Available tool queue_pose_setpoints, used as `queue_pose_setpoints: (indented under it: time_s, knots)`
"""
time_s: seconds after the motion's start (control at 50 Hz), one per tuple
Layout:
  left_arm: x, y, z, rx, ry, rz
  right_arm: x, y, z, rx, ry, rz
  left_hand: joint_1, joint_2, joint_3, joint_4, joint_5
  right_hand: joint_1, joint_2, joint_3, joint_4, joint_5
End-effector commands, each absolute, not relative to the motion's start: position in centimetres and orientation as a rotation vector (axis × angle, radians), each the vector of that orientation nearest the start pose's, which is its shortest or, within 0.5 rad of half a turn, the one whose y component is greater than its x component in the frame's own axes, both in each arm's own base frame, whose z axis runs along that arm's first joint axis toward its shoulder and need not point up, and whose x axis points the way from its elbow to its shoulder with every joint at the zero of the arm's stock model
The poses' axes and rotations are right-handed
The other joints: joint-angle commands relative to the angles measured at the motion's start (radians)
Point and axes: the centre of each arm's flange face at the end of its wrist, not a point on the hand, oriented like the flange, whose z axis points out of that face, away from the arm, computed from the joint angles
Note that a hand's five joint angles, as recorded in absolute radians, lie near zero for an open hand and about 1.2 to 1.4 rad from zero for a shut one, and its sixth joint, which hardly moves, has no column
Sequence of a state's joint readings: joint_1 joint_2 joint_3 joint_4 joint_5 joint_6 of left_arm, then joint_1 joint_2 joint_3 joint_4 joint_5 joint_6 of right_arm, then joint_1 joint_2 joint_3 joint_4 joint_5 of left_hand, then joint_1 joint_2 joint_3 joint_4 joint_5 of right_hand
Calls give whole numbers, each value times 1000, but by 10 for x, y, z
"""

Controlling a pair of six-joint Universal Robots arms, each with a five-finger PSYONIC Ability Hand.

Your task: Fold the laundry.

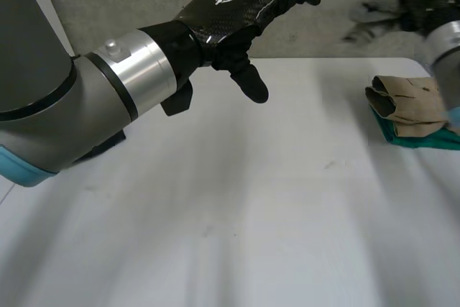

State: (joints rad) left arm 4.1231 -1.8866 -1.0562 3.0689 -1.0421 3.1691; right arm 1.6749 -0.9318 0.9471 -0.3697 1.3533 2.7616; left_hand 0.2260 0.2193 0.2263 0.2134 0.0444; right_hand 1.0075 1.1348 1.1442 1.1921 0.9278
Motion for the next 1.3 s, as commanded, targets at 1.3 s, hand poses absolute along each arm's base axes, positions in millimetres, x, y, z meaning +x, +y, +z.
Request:
queue_pose_setpoints:
  time_s: [1.3]
  knots:
    - [-220, -351, 385, -517, -1840, 2343, 248, -341, 327, -890, 1589, -2381, 11, 18, 11, 24, 18, -833, -960, -970, -1018, -928]
